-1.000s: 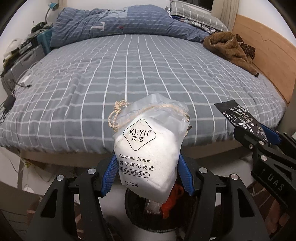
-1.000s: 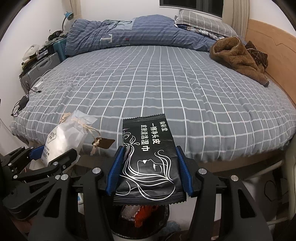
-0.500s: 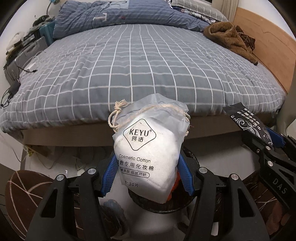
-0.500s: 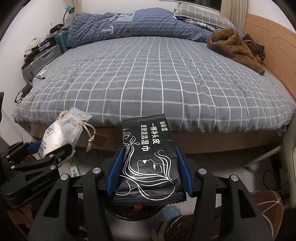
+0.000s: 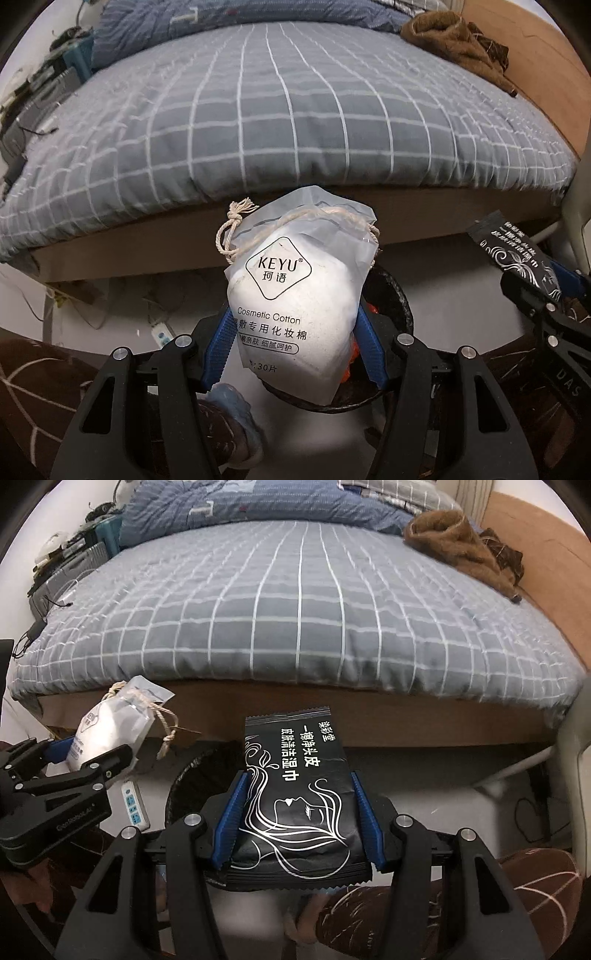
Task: Collect trash
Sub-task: 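Carry the cotton-pad bag and wipe packet with both tools over the bin, then open the left tool to drop the cotton-pad bag into the bin, then open the right tool to drop the black wipe packet into the bin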
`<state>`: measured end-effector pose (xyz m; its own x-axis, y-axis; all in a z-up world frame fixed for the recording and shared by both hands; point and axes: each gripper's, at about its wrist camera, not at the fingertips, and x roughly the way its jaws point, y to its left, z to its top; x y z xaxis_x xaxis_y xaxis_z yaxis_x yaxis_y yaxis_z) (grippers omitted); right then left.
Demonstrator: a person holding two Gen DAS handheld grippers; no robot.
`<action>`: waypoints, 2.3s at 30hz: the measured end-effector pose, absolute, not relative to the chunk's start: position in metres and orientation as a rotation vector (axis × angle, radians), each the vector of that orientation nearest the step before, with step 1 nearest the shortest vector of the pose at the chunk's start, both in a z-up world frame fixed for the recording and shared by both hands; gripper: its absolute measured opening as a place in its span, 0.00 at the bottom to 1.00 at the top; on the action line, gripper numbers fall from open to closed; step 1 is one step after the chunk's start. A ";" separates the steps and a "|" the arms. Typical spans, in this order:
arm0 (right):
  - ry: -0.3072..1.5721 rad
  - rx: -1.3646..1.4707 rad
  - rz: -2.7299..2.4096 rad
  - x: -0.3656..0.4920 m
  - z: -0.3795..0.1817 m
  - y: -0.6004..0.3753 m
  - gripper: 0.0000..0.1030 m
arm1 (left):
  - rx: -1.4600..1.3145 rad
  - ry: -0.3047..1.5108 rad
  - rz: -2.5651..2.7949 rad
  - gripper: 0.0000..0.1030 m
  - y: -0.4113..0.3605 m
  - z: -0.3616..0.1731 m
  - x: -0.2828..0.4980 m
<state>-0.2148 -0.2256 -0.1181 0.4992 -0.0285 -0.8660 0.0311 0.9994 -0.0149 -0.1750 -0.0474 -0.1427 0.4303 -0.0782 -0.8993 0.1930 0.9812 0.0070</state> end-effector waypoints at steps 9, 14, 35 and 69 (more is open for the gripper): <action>1.118 0.032 -0.066 -0.188 -0.150 -0.250 0.52 | 0.113 1.200 -0.215 0.57 -0.072 -0.191 -0.145; 1.154 0.063 -0.080 -0.178 -0.169 -0.264 0.52 | 0.130 1.248 -0.239 0.58 -0.087 -0.215 -0.129; 1.162 0.029 0.026 -0.163 -0.183 -0.220 0.52 | 0.148 1.192 -0.177 0.94 -0.052 -0.200 -0.116; 1.111 0.003 0.046 -0.137 -0.158 -0.161 0.86 | 0.042 1.148 -0.054 0.94 0.031 -0.167 -0.123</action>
